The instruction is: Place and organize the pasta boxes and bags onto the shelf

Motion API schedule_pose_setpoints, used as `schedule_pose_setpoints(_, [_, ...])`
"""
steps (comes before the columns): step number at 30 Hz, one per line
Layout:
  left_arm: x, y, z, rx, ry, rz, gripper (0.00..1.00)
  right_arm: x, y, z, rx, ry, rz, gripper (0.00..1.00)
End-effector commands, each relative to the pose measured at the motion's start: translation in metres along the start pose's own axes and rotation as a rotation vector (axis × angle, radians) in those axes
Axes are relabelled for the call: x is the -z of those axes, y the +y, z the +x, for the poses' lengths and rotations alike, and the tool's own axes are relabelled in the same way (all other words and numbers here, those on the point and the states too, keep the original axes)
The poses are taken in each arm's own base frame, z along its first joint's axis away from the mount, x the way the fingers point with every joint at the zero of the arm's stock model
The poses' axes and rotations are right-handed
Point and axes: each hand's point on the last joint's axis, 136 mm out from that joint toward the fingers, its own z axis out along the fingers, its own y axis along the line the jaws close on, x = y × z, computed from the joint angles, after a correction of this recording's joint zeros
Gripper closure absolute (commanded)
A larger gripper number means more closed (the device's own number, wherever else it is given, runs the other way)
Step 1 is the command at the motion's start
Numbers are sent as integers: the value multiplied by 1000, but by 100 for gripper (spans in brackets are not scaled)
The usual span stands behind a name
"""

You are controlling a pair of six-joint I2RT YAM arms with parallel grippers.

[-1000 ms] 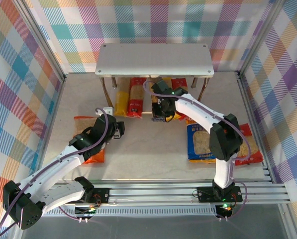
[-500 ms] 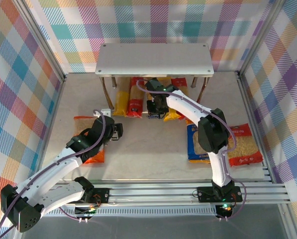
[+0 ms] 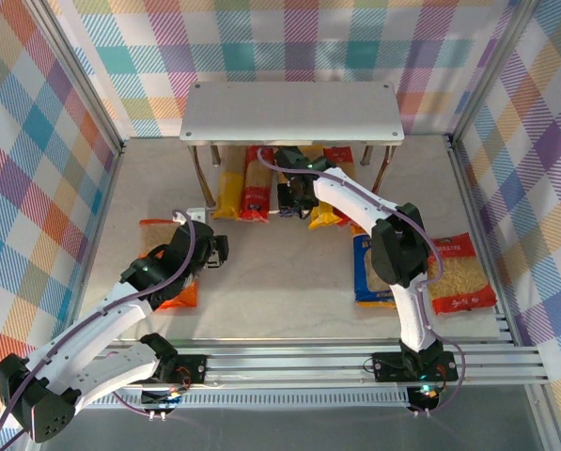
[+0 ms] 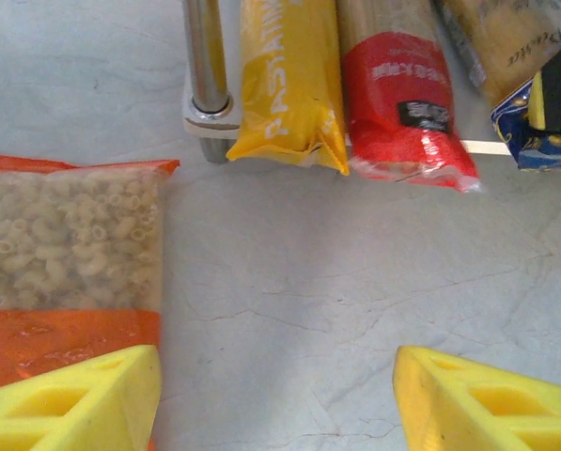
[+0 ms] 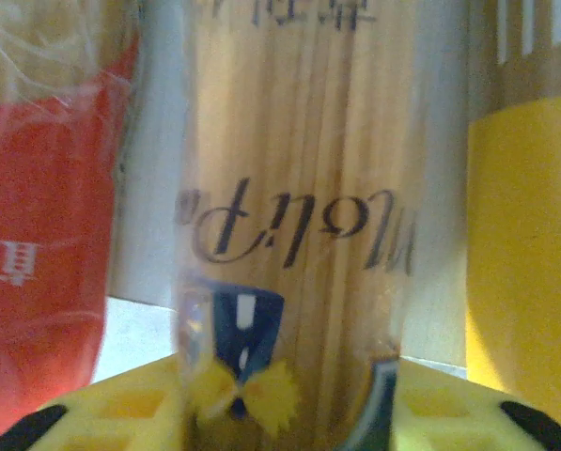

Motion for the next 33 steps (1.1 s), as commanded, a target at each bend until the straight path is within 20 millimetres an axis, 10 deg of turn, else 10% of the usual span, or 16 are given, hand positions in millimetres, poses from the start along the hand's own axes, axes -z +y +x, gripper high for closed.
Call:
schedule_pose_setpoints(1, [8, 11, 1, -1, -6, -48, 34, 11, 7, -31, -12, -106, -26, 56])
schedule_pose_setpoints(13, [8, 38, 21, 14, 39, -177, 32, 24, 8, -29, -1, -127, -69, 27])
schedule_pose_setpoints(33, [-28, 93, 75, 191, 157, -415, 7, 159, -4, 50, 75, -260, -248, 21])
